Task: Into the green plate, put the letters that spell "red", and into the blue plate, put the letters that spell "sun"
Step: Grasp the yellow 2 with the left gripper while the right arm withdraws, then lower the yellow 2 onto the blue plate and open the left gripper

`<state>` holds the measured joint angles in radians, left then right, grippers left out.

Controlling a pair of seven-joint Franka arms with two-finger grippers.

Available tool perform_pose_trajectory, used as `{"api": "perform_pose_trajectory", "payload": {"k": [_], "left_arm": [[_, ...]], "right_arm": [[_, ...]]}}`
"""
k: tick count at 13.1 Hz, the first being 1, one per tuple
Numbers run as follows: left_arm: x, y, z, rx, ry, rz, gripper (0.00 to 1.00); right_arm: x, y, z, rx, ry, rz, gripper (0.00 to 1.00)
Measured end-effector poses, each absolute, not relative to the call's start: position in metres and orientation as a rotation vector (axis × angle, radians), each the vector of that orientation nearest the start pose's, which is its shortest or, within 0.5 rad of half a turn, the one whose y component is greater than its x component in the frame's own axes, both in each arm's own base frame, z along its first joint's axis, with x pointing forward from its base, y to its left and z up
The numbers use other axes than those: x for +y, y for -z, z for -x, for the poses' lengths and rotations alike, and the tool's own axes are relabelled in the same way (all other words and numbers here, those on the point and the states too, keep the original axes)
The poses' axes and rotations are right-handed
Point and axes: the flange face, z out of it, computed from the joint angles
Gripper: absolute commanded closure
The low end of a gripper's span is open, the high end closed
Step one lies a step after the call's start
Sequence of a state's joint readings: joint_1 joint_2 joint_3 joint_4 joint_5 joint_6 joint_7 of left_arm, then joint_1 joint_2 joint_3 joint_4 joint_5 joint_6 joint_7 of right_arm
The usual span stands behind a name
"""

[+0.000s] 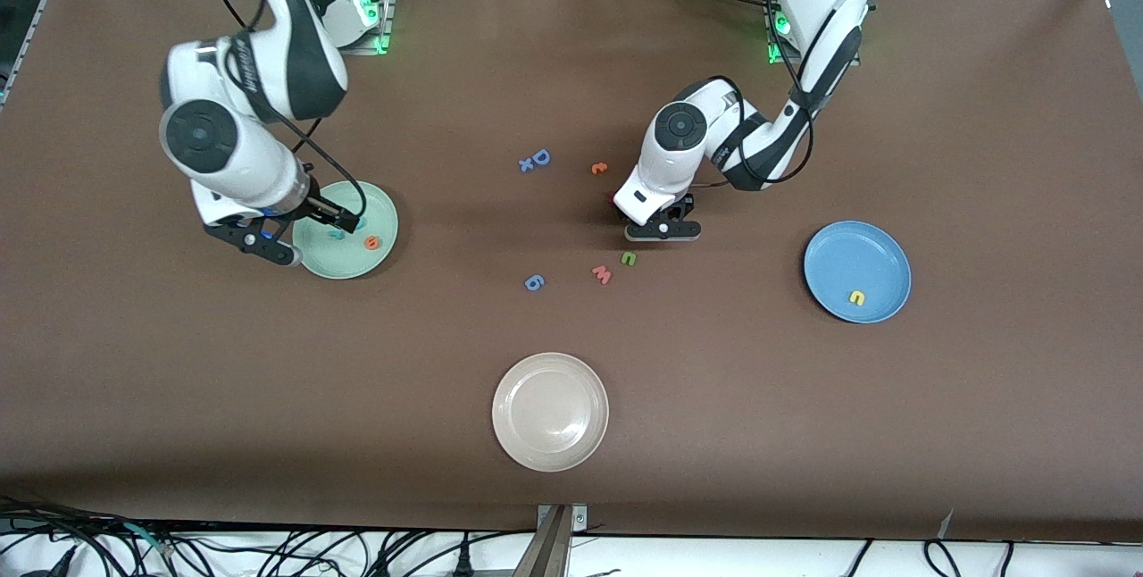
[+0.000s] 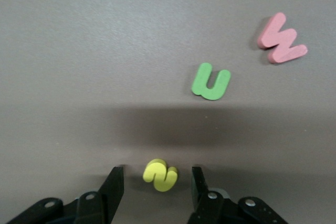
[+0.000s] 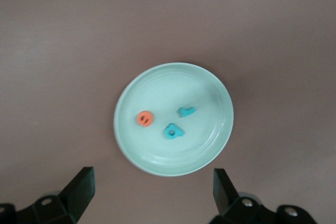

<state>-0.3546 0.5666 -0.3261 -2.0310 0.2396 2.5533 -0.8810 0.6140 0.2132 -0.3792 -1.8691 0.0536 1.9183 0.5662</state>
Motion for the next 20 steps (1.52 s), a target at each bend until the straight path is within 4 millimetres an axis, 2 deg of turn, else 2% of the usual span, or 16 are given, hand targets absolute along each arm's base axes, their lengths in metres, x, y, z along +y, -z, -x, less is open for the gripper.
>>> {"api": "perform_pose_trajectory", "payload": {"k": [2, 3, 5, 6, 7, 10, 13, 15, 17, 18, 20], "left_arm": [[-0.379, -0.172, -0.461, -0.074, -0.056, 3.168, 0.47], [-0.378, -0.172, -0.461, -0.075, -0.057, 3.167, 0.52], [-0.378, -0.171, -0.462, -0.077, -0.056, 3.167, 0.72], [-0.378, -0.171, -0.462, -0.078, -0.056, 3.167, 0.82], [-0.377, -0.172, -0.463, -0.08, -0.056, 3.164, 0.89], [-0.377, -0.173, -0.464, -0.082, -0.053, 3.163, 0.93], [-0.376, -0.175, -0.468, -0.089, -0.06, 3.152, 0.94], [-0.375, -0.191, -0.485, -0.098, -0.11, 3.088, 0.94], [-0.366, -0.22, -0.515, -0.084, -0.146, 3.037, 0.94], [-0.353, -0.23, -0.532, -0.067, -0.157, 3.028, 0.93], [-0.314, -0.238, -0.561, -0.016, -0.175, 3.029, 0.93]], "right_arm": [[0.127, -0.429, -0.588, 0.463, -0.175, 3.115, 0.0], [0.113, -0.442, -0.592, 0.393, -0.197, 3.117, 0.0], [0.1, -0.482, -0.593, 0.238, -0.274, 3.121, 0.0], [0.098, -0.501, -0.594, 0.205, -0.275, 3.12, 0.0], [0.091, -0.516, -0.596, 0.205, -0.261, 3.114, 0.0], [0.062, -0.535, -0.599, 0.181, -0.216, 3.166, 0.0], [0.054, -0.559, -0.592, 0.163, -0.115, 3.173, 0.0], [0.047, -0.577, -0.574, 0.17, -0.04, 3.168, 0.0], [0.039, -0.585, -0.558, 0.102, 0.001, 3.169, 0.0], [0.033, -0.587, -0.554, 0.078, 0.013, 3.17, 0.0], [0.024, -0.588, -0.554, 0.097, 0.018, 3.147, 0.0]]}}
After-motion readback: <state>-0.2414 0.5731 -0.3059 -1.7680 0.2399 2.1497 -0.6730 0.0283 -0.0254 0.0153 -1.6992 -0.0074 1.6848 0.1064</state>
